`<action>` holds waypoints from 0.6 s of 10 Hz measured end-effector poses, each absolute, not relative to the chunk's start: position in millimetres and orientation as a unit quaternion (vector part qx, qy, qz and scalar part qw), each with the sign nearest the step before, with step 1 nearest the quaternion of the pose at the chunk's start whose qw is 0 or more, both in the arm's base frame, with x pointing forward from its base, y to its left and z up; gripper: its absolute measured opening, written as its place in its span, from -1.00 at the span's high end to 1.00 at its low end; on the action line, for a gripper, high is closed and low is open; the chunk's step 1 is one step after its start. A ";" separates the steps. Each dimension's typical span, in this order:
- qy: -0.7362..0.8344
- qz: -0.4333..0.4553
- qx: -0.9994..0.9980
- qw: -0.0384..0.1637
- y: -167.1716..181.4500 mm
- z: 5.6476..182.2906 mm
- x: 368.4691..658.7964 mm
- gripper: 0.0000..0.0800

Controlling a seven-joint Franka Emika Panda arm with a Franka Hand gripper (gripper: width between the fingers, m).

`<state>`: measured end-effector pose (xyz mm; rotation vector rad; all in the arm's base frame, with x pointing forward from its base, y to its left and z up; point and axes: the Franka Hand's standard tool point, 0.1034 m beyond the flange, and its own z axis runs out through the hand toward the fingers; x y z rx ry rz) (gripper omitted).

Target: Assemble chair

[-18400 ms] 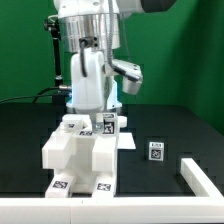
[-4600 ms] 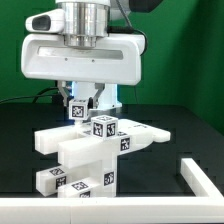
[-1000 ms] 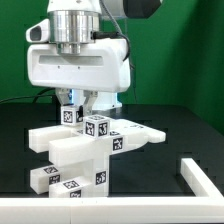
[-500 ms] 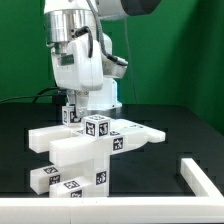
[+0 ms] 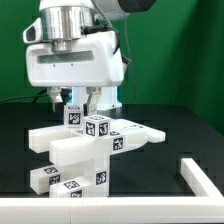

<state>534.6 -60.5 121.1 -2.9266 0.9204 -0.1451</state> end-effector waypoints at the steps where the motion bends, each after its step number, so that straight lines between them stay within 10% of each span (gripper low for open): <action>1: 0.223 -0.043 -0.974 0.021 -60.2 120.3 532.6 -0.62; 6: 0.043 -0.043 -0.998 0.002 -65.4 118.8 533.1 -0.62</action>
Offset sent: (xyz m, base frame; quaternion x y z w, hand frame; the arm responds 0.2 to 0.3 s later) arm 0.0000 0.0000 0.0000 0.0000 0.0000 -0.1938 0.9810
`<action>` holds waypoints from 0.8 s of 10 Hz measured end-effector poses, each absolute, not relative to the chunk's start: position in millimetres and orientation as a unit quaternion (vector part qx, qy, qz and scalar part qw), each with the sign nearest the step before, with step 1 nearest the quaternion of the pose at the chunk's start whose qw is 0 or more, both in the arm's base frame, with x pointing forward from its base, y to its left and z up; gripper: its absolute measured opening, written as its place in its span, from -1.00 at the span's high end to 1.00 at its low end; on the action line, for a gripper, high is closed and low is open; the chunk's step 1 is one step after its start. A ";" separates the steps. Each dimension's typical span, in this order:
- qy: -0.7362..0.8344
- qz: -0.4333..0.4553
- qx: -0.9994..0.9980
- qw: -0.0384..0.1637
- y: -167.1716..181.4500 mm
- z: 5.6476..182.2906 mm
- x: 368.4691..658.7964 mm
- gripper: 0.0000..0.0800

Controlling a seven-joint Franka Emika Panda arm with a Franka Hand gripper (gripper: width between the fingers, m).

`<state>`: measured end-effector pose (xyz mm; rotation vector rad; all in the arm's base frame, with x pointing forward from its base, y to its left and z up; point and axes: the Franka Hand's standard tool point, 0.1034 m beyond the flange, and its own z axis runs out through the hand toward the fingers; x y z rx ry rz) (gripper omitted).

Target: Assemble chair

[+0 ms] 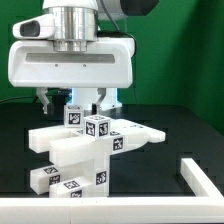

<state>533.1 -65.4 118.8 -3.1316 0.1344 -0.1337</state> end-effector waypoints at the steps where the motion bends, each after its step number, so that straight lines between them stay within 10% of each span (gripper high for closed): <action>1: 0.058 -0.042 -0.997 0.003 -65.4 118.5 533.0 -0.62; 4: 0.112 -0.042 -0.993 0.005 -65.3 118.3 532.9 0.29; 8: 0.379 -0.043 -0.924 0.015 -60.5 117.8 535.5 0.29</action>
Offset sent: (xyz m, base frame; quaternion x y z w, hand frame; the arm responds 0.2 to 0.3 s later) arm 0.0000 0.0000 0.0000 0.0000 0.0000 0.1296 0.9916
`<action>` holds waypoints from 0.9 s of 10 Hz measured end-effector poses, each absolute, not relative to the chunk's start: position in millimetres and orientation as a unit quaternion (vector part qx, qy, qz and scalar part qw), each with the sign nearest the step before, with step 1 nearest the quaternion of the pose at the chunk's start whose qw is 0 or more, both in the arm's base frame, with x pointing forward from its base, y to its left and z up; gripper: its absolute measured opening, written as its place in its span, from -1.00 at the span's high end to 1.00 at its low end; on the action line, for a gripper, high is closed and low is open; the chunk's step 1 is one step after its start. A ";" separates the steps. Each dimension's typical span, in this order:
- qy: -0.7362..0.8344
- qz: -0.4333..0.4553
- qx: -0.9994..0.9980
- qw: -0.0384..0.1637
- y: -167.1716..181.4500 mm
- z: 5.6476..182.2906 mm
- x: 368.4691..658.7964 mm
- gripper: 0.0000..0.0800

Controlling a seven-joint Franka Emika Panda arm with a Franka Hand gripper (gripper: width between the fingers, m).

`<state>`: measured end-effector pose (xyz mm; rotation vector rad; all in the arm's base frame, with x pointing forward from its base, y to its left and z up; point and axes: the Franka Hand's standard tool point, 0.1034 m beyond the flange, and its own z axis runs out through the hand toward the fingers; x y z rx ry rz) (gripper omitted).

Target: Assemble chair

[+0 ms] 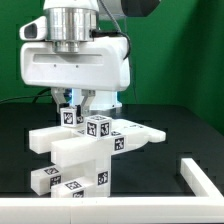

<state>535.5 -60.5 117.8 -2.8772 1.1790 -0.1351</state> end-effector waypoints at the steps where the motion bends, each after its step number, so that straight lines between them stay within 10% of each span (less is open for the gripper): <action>1: 0.447 -0.041 -0.894 0.019 -57.6 117.7 535.6 0.29; 6: 0.645 -0.027 -0.760 0.066 -51.8 117.8 537.7 0.29; 9: 0.462 -0.032 -0.885 0.057 -53.4 116.3 539.4 -0.57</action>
Offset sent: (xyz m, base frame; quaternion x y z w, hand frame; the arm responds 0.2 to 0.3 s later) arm 0.0089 0.0047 0.0075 0.0678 -0.0387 0.2788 0.9572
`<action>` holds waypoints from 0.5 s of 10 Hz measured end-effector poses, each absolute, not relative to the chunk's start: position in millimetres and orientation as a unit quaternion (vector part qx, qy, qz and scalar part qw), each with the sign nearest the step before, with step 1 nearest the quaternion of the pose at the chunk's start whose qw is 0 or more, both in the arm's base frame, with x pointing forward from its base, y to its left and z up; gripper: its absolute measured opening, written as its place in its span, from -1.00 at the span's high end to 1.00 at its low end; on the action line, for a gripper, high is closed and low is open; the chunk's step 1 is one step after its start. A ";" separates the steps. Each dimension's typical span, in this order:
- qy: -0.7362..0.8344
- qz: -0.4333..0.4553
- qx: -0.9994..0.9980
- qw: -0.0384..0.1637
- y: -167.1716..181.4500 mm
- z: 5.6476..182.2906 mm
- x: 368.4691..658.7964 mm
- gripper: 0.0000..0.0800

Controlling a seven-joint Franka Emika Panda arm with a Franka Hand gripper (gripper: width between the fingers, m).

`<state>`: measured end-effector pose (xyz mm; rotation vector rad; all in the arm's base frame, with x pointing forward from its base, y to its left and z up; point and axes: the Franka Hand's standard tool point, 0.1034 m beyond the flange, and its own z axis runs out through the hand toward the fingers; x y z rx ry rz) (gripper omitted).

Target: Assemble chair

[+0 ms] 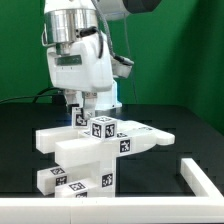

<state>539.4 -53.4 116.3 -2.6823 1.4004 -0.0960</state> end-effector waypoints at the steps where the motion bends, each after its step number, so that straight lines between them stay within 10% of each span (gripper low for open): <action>1: 0.383 -0.030 -0.922 0.050 -48.7 115.2 537.7 -0.57; 5: 0.212 -0.032 -0.976 0.034 -47.4 113.9 536.1 -0.62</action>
Offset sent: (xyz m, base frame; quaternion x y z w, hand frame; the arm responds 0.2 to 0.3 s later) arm 0.0000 0.0000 0.0000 0.0000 0.0000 -0.1938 0.9810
